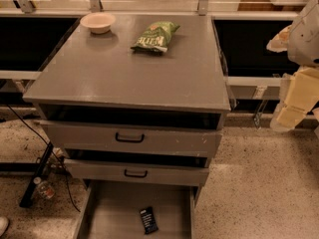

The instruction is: Pick rxbar blueberry from bottom drawer and place on counter

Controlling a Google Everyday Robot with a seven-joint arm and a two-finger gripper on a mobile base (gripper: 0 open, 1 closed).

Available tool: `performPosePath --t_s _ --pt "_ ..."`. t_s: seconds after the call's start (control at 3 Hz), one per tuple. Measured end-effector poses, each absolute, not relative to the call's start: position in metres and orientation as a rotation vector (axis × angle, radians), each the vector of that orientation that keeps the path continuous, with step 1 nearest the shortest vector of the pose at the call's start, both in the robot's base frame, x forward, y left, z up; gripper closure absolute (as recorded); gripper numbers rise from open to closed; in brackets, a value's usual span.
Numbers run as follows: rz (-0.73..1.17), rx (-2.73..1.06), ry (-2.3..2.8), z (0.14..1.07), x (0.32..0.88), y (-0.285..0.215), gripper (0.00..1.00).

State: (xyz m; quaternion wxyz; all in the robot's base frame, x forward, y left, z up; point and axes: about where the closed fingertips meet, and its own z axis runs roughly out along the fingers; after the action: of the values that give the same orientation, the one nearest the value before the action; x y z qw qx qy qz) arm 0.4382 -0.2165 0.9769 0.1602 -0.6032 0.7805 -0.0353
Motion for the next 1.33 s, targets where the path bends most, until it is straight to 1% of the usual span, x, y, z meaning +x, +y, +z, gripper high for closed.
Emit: performPosePath --t_s 0.67,1.33 --pt "-0.115 -1.707 2.220 0.969 0.441 -0.215 0.00" --pt "-0.083 -1.617 2.308 0.875 0.472 -0.217 0.00"
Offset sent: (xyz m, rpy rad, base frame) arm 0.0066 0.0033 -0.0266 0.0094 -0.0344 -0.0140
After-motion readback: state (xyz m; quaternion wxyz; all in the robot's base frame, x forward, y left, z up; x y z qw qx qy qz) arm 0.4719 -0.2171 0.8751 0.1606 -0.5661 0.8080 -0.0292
